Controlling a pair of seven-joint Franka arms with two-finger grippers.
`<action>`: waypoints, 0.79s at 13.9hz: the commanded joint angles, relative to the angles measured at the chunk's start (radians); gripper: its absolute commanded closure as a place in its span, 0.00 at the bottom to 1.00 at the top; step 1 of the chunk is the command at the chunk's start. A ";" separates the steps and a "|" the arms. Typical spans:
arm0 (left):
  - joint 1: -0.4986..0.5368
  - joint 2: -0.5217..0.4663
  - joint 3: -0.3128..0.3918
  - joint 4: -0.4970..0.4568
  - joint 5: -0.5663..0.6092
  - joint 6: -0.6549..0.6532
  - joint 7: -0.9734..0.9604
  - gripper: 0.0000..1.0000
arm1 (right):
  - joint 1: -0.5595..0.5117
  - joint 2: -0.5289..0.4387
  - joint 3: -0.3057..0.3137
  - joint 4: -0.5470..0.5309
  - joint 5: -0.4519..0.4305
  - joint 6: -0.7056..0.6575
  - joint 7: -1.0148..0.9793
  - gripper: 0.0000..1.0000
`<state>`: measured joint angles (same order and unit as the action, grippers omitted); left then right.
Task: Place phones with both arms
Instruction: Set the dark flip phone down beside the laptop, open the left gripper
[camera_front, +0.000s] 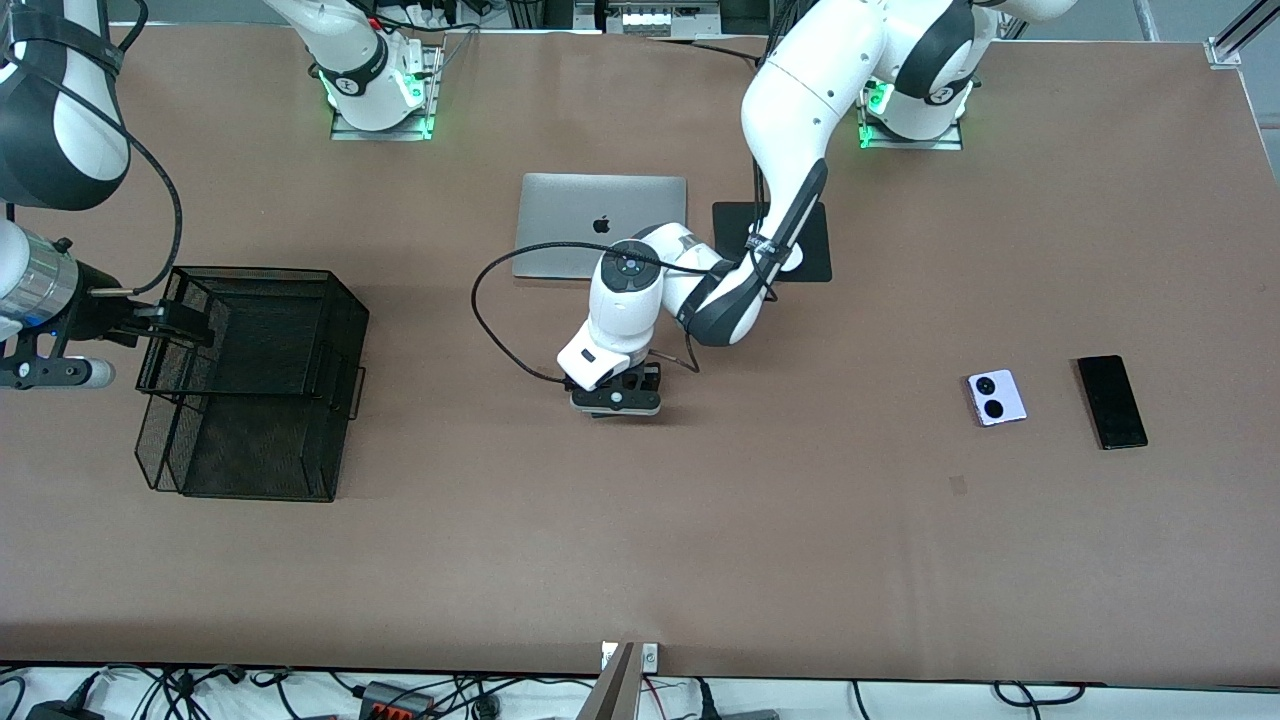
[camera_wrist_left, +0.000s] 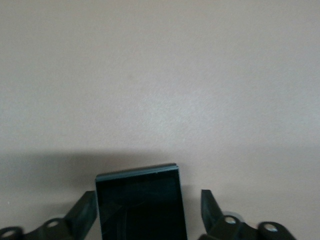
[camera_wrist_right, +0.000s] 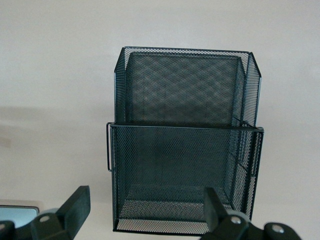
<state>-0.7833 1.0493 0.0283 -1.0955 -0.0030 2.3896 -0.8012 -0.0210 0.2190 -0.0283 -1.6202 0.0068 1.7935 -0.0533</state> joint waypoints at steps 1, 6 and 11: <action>-0.002 0.014 0.010 0.043 0.014 -0.013 0.011 0.00 | -0.007 -0.009 0.004 -0.007 -0.004 0.007 -0.014 0.00; 0.077 -0.017 0.004 0.042 0.015 -0.042 0.031 0.00 | 0.000 -0.009 0.008 -0.006 0.009 0.007 -0.014 0.00; 0.192 -0.152 -0.021 0.046 -0.032 -0.271 0.250 0.00 | 0.003 -0.010 0.013 -0.006 0.012 0.010 -0.013 0.00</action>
<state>-0.6378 0.9872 0.0335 -1.0301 -0.0089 2.1987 -0.6240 -0.0189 0.2189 -0.0206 -1.6202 0.0075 1.7956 -0.0544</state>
